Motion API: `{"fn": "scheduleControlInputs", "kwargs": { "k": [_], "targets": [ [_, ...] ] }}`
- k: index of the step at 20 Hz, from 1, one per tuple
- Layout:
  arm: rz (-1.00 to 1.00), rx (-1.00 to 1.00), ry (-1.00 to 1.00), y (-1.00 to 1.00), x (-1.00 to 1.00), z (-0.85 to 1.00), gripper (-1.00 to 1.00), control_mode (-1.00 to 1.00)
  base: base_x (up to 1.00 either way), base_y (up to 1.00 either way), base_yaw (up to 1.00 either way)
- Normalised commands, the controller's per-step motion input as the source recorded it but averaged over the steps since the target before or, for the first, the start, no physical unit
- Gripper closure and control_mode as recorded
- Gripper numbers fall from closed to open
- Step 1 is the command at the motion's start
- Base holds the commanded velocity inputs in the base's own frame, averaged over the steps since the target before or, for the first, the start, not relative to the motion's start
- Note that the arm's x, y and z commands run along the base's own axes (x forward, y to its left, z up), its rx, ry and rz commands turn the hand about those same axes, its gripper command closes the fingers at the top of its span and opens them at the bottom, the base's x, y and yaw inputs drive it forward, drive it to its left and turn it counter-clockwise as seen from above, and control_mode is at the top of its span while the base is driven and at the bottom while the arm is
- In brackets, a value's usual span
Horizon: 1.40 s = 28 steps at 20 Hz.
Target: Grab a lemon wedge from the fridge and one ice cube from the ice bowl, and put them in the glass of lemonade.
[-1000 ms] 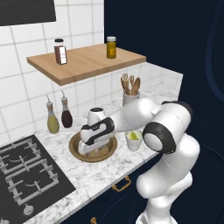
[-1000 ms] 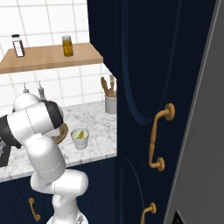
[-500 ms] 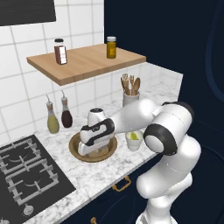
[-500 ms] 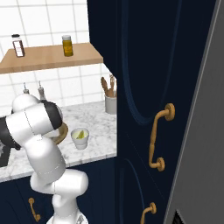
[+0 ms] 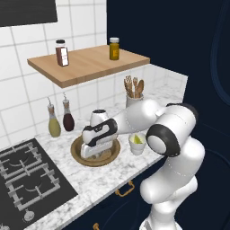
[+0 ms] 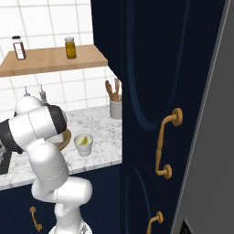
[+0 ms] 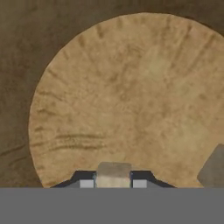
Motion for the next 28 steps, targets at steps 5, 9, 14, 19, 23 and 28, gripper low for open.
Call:
{"fn": "scheduleControlInputs", "kwargs": {
  "k": [5, 9, 14, 19, 23, 28],
  "targets": [
    [0.00, 0.00, 0.00, 0.00, -0.06, -0.08, 1.00, -1.00, 0.00, 0.00, 0.00],
    [0.00, 0.00, -0.02, 0.00, -0.10, 0.08, 1.00, -1.00, 0.00, 0.00, 0.00],
    [0.00, 0.00, 0.00, -0.10, -0.22, 0.91, 1.00, -1.00, 0.00, 0.00, 0.00],
    [0.00, 0.00, 0.00, -0.49, -0.38, 0.98, 1.00, -1.00, 0.00, 0.00, 0.00],
    [-0.09, 0.00, -0.03, -0.73, -0.29, 0.56, 1.00, -1.00, 0.00, 0.00, 0.00],
    [-0.28, -0.06, 0.00, -0.91, -0.01, 0.28, 1.00, -1.00, 0.00, 0.00, 0.00]
  ]
}}
